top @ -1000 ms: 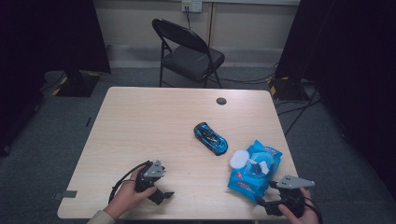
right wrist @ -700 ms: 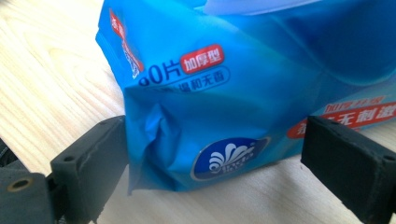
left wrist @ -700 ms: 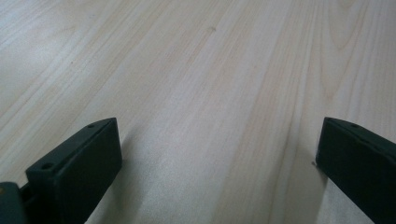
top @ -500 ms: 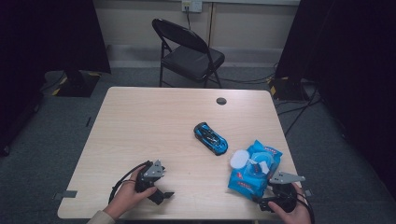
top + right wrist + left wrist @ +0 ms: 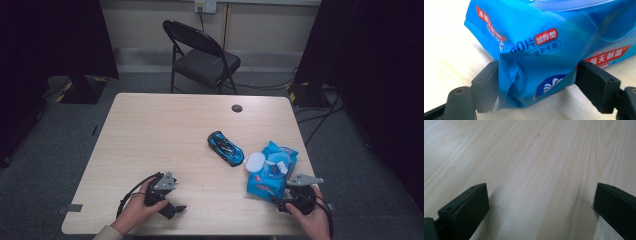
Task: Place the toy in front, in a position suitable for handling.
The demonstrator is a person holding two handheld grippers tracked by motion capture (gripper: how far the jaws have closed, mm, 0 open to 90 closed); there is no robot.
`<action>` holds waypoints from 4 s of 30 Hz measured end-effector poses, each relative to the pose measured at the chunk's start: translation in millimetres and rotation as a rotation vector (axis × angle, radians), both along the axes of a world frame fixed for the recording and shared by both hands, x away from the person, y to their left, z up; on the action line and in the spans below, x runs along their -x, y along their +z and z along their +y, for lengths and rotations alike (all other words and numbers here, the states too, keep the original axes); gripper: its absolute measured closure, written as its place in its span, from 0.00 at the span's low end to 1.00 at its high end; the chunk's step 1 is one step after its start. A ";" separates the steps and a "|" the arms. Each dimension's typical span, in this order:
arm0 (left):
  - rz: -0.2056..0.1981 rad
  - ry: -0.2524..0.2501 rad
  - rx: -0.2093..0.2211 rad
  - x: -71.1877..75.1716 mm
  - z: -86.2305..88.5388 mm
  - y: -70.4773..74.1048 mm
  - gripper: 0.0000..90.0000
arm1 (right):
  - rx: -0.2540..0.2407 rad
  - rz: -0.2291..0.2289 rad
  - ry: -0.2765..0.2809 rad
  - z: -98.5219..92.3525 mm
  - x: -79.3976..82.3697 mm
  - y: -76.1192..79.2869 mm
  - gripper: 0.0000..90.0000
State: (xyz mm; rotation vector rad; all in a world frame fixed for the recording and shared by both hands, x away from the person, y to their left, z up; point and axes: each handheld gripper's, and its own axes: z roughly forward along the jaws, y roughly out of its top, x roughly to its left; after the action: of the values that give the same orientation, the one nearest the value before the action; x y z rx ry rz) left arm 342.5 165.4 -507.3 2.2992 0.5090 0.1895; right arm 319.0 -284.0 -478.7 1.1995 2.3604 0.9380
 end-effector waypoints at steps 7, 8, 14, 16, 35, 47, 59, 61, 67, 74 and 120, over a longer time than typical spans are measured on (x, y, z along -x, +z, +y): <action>0.000 0.000 0.000 0.0 0.0 0.0 0.00 | -0.002 -0.012 -0.025 4.3 -14.0 0.6 0.24; 0.000 0.002 0.002 0.1 -0.1 -0.1 0.00 | 0.002 -0.017 -0.028 5.0 -15.2 0.7 0.24; 0.001 0.003 0.001 0.2 -0.1 -0.1 0.00 | 0.017 -0.028 -0.057 9.5 -26.5 2.9 0.24; 0.000 0.002 0.001 0.2 -0.1 -0.1 0.00 | 0.014 -0.035 -0.065 9.9 -33.0 3.5 0.24; 0.001 0.003 -0.003 0.2 0.0 0.2 0.00 | -0.022 -0.026 -0.116 1.4 -112.8 5.7 0.24; 0.001 0.003 -0.002 0.2 0.0 0.1 0.00 | -0.016 -0.028 -0.160 3.3 -156.2 5.7 0.24; 0.001 0.003 -0.002 0.3 0.0 0.1 0.00 | -0.029 -0.013 -0.148 2.8 -156.8 8.5 0.24; 0.001 0.003 -0.003 0.3 0.1 0.2 0.00 | -0.021 -0.014 -0.136 3.8 -149.5 11.8 0.21; 0.001 0.003 -0.002 0.3 0.0 0.1 0.00 | -0.053 -0.044 -0.098 9.6 -126.3 30.0 0.22; 0.000 0.003 0.000 0.2 0.0 0.0 0.00 | -0.064 -0.069 0.012 45.5 -107.5 45.0 0.20; 0.000 0.004 -0.004 0.4 0.2 0.2 0.00 | -0.068 0.018 0.139 176.4 -201.4 -13.6 0.17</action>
State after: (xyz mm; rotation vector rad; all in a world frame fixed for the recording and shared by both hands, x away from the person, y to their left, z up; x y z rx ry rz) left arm 342.0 165.5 -507.1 2.3021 0.5137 0.1922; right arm 520.4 -107.6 -492.3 1.0834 2.4705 1.0637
